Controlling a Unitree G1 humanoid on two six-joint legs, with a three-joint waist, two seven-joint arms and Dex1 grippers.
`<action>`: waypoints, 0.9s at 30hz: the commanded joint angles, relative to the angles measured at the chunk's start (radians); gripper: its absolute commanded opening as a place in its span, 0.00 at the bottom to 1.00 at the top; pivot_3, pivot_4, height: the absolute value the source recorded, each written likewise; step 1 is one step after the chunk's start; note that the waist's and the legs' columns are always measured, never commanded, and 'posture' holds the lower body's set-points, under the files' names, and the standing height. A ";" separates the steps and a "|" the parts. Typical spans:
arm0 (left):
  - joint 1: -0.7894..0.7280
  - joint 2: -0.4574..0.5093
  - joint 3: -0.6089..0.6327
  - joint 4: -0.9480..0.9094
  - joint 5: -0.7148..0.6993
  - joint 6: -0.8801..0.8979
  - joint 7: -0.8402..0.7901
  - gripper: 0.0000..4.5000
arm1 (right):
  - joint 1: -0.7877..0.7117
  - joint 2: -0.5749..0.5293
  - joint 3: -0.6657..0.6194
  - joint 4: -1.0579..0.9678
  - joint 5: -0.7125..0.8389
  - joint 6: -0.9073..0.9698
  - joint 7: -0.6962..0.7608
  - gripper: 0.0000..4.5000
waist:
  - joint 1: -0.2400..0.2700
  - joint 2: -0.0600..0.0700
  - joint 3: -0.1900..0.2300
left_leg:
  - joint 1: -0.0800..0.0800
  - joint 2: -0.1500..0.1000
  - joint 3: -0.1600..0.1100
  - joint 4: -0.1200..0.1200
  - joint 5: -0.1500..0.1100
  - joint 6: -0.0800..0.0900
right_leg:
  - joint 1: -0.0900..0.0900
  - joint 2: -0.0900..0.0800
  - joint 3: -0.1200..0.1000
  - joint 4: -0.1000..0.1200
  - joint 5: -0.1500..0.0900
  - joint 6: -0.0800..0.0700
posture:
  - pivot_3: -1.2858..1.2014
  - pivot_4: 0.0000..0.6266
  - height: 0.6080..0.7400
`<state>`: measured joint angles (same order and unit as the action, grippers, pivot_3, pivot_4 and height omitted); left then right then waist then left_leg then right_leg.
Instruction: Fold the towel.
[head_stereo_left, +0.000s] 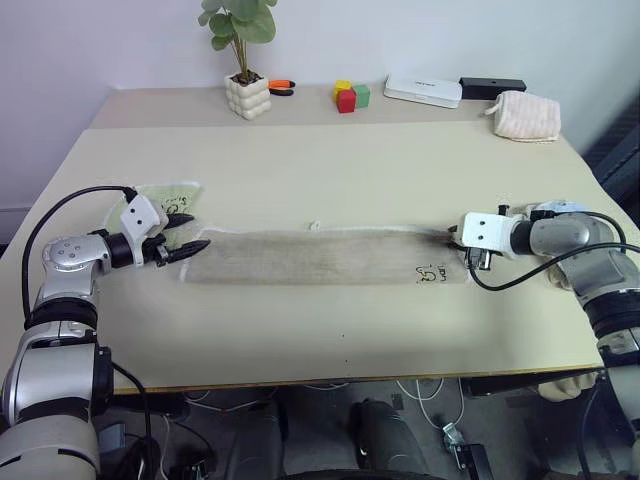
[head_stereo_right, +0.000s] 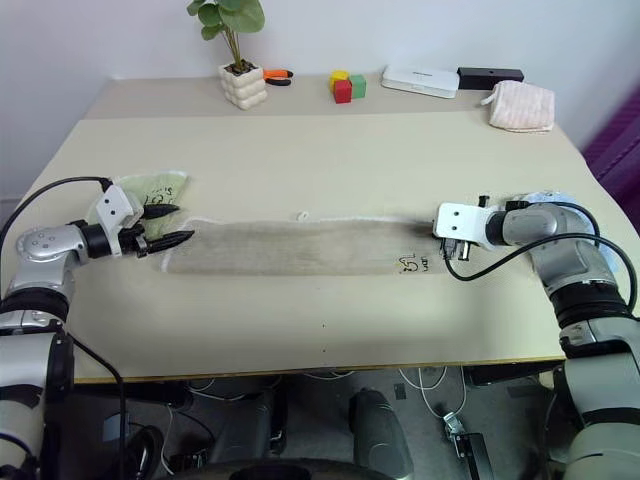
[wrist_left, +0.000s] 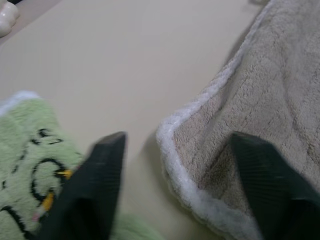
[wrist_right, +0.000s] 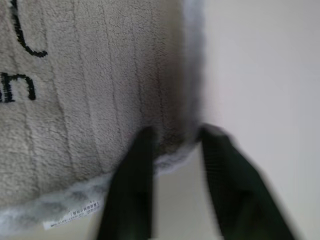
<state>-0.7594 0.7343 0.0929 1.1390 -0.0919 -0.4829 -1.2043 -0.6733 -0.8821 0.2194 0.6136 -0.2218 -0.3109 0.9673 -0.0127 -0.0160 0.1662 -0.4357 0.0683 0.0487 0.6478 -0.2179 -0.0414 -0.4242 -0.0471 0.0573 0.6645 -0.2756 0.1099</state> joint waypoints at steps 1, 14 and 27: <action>-0.018 0.013 0.007 -0.017 -0.001 -0.031 -0.012 1.00 | -0.002 -0.021 -0.028 -0.034 0.006 -0.003 -0.002 0.76 | 0.000 0.000 0.000 | 0.000 0.000 0.000 0.000 0.000 0.000 | 0.000 0.000 0.000 0.000 0.000 0.000 | 0.52 0.24 1.00; -0.023 -0.070 0.136 -0.350 -0.280 0.391 -0.094 1.00 | -0.013 0.082 -0.210 -0.270 0.308 0.328 0.036 0.99 | -0.001 0.000 0.000 | 0.000 0.000 -0.001 0.000 0.000 0.000 | 0.000 0.000 0.000 0.001 0.000 0.000 | 0.52 0.24 1.00; 0.146 -0.251 0.182 -0.869 -0.416 0.763 0.322 1.00 | 0.217 0.482 -0.459 -0.857 0.684 0.973 -0.496 0.94 | 0.002 0.000 0.000 | 0.000 0.000 -0.004 0.001 0.000 0.000 | 0.002 0.000 -0.002 0.002 0.000 0.000 | 0.52 0.24 1.00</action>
<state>-0.6207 0.4961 0.2528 0.3356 -0.4912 0.2542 -0.9713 -0.4486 -0.4281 -0.2217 -0.1611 0.4557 0.6570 0.5682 -0.0104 -0.0162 0.1661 -0.4356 0.0681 0.0445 0.6488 -0.2178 -0.0414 -0.4223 -0.0468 0.0557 0.6668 -0.2753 0.1103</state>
